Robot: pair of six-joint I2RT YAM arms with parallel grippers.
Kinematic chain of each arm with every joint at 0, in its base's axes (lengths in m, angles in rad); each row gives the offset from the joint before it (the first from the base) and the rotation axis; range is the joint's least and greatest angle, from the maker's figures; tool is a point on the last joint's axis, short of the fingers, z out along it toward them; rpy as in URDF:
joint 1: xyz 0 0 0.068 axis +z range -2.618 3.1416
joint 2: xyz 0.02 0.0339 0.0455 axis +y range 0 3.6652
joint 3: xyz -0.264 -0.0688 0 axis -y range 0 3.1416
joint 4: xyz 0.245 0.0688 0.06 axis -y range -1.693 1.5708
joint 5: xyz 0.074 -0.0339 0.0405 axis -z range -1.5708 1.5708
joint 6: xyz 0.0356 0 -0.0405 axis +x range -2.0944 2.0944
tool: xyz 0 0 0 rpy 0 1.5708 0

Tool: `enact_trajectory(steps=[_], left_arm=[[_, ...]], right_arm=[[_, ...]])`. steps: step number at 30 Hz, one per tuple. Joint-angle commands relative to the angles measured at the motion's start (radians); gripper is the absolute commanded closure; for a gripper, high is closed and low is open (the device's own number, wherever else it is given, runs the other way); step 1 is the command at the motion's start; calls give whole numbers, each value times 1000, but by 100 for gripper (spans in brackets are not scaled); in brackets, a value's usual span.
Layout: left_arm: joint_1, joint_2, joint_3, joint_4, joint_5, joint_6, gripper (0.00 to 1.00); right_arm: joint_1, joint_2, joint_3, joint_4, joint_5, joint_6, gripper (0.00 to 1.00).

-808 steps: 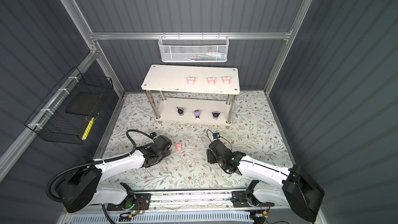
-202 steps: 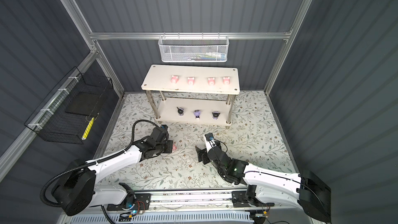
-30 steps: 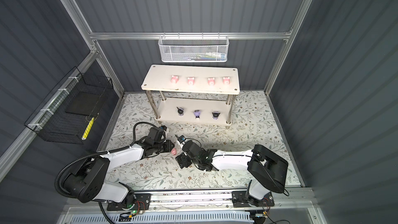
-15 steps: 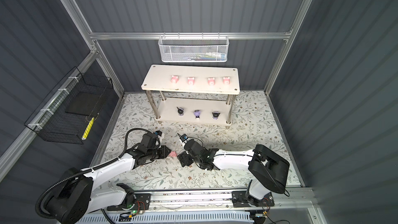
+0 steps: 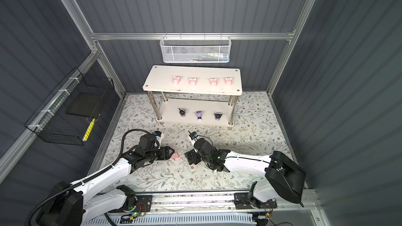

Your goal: Place and organize the plastic toys onto the shelf

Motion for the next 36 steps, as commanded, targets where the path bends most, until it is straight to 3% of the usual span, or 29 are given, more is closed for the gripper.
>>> enact_trajectory(steps=[1,7,20,31,36], left_arm=[[1,23,54,-47,-22,86,28],[-14,66,28,-9,17,100,34],[-151,172,31,-5,-38,18,36],[-202,78,1,6,-4,-65,41],[-232,52,28,-70,-87,-46,40]], right_arm=[[-33,-93,-51,-32,21,9,11],[-65,-215,-124,-36,13,3,11],[-73,-268,-213,34,-11,25,11],[-73,-241,-223,66,-27,34,11],[-73,-195,-218,79,-39,33,11]])
